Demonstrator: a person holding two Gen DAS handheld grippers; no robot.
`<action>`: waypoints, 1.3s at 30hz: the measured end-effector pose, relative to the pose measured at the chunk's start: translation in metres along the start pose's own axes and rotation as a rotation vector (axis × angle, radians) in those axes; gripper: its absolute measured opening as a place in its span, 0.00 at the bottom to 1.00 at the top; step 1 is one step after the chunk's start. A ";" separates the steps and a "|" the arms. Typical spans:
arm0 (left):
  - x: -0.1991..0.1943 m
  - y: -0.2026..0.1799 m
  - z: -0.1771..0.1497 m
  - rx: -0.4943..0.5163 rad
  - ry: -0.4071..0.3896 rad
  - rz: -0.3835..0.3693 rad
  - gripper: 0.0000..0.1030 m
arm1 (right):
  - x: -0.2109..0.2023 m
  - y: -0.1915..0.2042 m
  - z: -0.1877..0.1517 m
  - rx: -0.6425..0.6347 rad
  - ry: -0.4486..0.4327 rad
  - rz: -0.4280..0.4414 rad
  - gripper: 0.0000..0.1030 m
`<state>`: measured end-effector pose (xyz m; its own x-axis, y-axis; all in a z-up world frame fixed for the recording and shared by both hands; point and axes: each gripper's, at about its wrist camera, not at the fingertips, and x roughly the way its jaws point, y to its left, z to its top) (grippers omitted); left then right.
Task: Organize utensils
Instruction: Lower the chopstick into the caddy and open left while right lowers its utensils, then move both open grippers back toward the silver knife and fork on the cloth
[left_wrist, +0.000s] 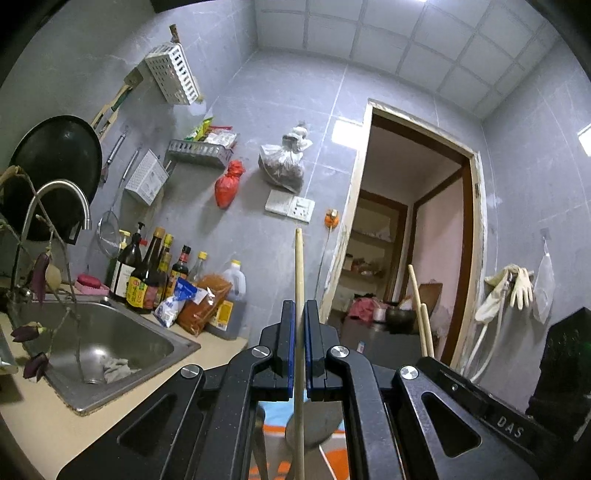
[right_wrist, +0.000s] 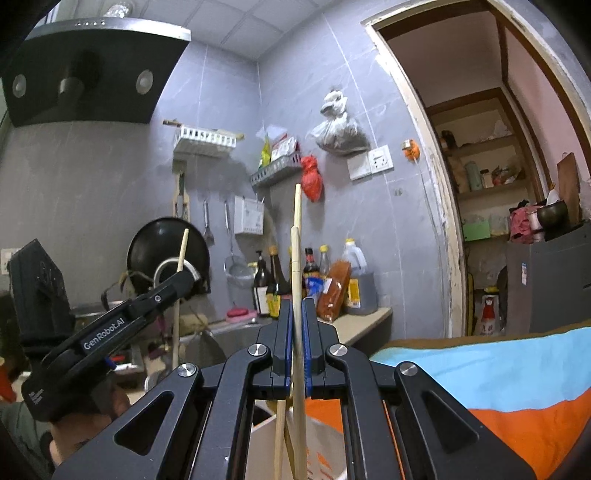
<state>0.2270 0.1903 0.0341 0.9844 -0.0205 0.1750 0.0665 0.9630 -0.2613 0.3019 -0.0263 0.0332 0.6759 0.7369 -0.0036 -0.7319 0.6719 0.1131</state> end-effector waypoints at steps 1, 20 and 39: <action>0.000 -0.001 -0.001 0.006 0.014 -0.006 0.02 | -0.001 -0.001 -0.001 0.004 0.008 0.002 0.03; -0.022 -0.026 0.002 -0.054 0.330 -0.123 0.40 | -0.049 0.001 0.020 0.004 0.123 -0.010 0.27; -0.077 -0.129 0.048 0.077 0.311 -0.120 0.95 | -0.219 0.004 0.107 0.019 -0.021 -0.194 0.97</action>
<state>0.1343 0.0809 0.1002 0.9737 -0.2045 -0.1007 0.1840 0.9659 -0.1822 0.1599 -0.1929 0.1409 0.8059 0.5920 -0.0060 -0.5862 0.7994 0.1313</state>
